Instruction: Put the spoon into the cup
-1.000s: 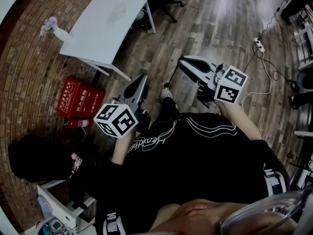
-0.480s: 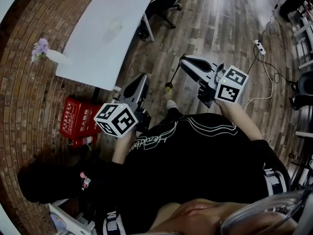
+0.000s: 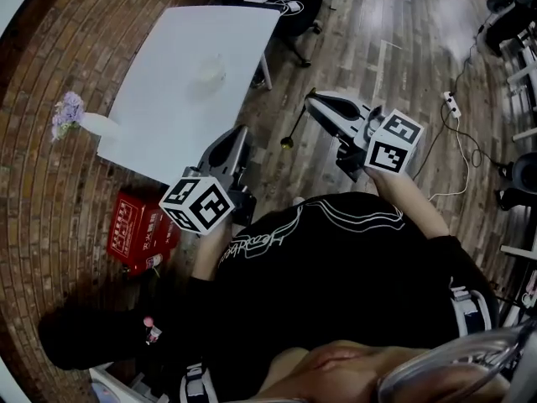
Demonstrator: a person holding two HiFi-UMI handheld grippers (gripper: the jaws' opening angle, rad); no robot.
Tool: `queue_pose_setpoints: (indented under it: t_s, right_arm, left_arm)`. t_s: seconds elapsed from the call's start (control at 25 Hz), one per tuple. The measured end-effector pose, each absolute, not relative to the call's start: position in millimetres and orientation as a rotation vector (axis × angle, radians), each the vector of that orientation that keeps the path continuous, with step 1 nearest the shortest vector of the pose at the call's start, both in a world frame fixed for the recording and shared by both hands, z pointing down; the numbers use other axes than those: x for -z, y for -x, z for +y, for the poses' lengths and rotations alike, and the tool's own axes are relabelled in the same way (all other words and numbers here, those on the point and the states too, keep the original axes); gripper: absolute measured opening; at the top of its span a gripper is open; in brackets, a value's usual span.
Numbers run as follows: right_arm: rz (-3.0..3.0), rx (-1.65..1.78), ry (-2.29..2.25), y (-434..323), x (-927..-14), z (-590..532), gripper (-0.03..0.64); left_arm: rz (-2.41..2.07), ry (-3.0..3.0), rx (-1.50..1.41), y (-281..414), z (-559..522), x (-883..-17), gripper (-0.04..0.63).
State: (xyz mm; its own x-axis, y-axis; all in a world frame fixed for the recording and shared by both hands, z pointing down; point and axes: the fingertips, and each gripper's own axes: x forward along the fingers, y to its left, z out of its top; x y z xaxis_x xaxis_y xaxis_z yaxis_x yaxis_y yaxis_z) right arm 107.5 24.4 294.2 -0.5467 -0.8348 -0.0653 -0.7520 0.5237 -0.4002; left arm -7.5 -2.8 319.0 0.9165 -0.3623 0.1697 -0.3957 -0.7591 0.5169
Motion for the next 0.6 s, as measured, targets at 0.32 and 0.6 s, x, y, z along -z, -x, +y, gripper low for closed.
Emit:
queue_pose_setpoints:
  t_s: [0.32, 0.6]
  right_arm:
    - [2.586, 0.479, 1.275, -96, -302, -30, -0.001]
    - [2.640, 0.559, 1.177, -87, -320, -74, -0.001]
  left_arm:
    - [-0.648, -2.478, -0.069, 24, -49, -328, 0.003]
    - [-0.743, -2.422, -0.062, 32, -87, -343, 0.003]
